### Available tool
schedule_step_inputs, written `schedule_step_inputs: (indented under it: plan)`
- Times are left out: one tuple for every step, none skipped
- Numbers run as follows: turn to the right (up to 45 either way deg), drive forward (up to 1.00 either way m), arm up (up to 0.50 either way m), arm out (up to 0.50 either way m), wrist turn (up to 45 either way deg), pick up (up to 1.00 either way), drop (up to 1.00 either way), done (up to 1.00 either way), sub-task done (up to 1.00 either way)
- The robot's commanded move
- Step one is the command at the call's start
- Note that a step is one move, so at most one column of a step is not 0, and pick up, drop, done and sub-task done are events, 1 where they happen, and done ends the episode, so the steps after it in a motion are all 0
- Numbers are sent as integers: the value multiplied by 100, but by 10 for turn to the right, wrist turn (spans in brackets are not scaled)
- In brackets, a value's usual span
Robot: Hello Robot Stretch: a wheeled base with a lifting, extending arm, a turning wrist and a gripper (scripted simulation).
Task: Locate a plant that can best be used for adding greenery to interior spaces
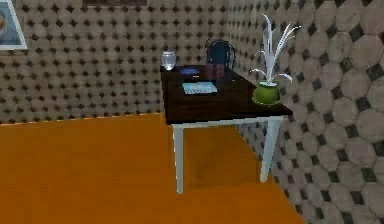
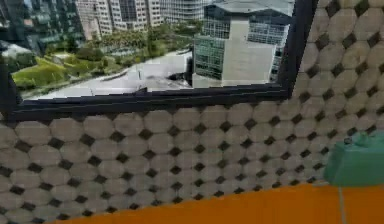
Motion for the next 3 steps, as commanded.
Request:
schedule_step_inputs:
  plan:
    - [0, 85, 0, 0, 0, 0, 0, 0, 0]
    - [360, 0, 0, 0, 0, 0, 0, 0, 0]
    - [0, 0, 0, 0, 0, 0, 0, 100, 0]
